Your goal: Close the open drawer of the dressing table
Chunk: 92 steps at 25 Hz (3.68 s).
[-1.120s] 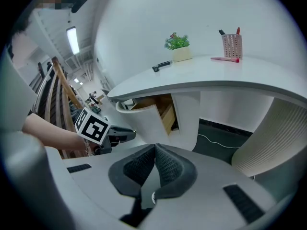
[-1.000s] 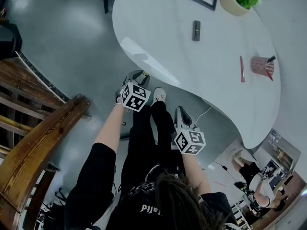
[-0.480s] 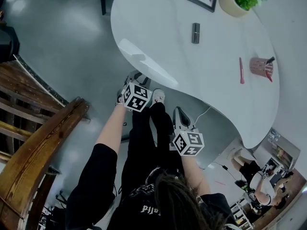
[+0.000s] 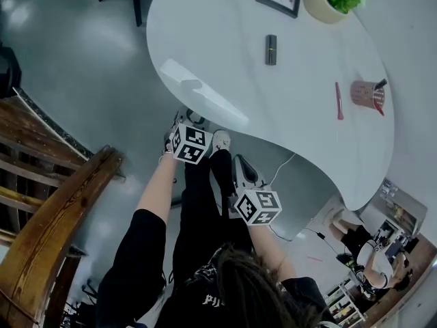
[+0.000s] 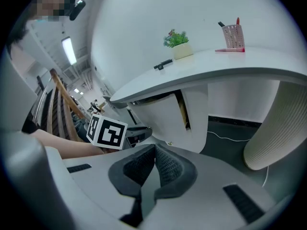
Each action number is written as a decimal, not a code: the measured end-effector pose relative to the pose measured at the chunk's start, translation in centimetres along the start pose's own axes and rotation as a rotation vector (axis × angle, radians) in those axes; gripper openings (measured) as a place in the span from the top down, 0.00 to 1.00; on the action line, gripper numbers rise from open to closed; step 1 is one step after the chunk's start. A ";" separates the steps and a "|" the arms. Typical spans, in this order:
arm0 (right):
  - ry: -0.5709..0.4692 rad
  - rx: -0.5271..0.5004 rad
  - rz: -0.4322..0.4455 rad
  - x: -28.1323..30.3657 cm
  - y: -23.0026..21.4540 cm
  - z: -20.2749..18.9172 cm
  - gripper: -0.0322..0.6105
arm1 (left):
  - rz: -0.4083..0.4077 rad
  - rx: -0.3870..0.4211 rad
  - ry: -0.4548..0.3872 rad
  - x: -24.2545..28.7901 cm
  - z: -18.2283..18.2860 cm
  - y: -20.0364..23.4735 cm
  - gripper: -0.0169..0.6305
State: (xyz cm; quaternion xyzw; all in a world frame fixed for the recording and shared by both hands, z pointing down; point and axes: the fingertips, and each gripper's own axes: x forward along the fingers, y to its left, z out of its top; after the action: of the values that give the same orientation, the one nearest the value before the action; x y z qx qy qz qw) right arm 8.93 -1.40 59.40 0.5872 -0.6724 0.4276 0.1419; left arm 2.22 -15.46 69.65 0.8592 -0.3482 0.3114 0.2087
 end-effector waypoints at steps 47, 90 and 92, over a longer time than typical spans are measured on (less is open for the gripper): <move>-0.010 -0.057 0.094 1.1 2.0 -0.5 0.91 | -0.007 0.003 -0.128 3.2 2.4 0.5 0.79; -0.068 -0.235 0.234 -5.1 3.2 7.2 0.91 | 0.061 -0.070 -0.021 -12.6 4.7 -6.9 0.70; -0.083 -0.248 0.234 -5.5 2.6 8.1 0.91 | 0.068 -0.078 -0.044 -13.3 6.0 -7.6 0.70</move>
State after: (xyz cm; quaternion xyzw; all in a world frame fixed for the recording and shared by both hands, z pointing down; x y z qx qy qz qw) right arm 10.58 -3.90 49.69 0.5001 -0.7890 0.3304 0.1350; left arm 2.57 -7.59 55.16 0.8446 -0.3937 0.2857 0.2238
